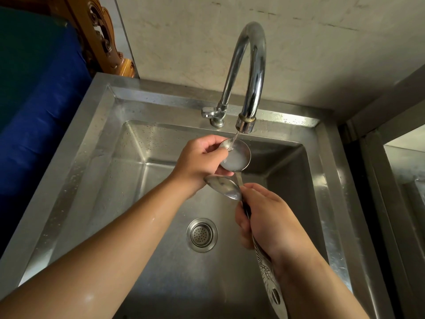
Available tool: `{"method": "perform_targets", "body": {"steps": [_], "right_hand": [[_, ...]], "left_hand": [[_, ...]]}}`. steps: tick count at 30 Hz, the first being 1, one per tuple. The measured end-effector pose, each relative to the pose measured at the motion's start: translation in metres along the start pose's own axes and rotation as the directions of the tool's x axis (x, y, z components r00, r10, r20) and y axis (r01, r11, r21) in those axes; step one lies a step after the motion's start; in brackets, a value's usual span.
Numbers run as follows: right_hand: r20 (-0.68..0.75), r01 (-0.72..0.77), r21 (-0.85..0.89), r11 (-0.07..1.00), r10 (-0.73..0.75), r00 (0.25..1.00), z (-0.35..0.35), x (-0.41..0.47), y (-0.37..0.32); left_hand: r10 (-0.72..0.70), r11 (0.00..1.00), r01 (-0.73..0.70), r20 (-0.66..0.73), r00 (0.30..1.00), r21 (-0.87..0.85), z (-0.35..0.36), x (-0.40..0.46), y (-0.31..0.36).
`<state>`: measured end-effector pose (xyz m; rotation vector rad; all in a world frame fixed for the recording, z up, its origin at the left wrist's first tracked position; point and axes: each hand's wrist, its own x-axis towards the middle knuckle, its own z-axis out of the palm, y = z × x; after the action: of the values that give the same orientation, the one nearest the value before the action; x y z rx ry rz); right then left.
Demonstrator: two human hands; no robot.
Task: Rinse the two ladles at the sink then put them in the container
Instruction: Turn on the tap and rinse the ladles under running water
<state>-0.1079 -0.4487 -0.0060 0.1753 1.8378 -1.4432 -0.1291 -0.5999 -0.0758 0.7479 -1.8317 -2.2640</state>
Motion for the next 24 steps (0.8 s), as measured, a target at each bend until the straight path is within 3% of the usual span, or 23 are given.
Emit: {"method": "perform_targets", "body": {"steps": [7,12,18,21,24], "right_hand": [[0.013,-0.027,0.090,0.996,0.025,1.000,0.004,0.001,0.003],[0.012,-0.009,0.077,0.997,0.008,1.000,0.009,-0.001,0.009],[-0.010,0.053,-0.004,0.999,-0.053,0.999,0.011,-0.002,0.012],[0.002,0.065,0.020,0.998,-0.065,0.998,0.010,-0.001,0.009],[0.021,0.032,0.094,0.995,-0.034,0.999,0.007,0.000,0.006]], "left_hand": [[-0.062,0.980,0.099,0.206,0.977,-0.175,-0.010,-0.010,0.001],[-0.125,0.992,0.128,0.082,0.989,-0.023,-0.003,-0.008,0.000],[0.049,0.973,-0.034,-0.061,0.997,0.228,-0.001,-0.006,0.000],[0.106,0.972,-0.079,-0.114,0.988,0.220,-0.001,-0.006,0.003],[0.033,0.995,-0.022,-0.118,0.992,0.092,-0.001,-0.004,0.007]]}}
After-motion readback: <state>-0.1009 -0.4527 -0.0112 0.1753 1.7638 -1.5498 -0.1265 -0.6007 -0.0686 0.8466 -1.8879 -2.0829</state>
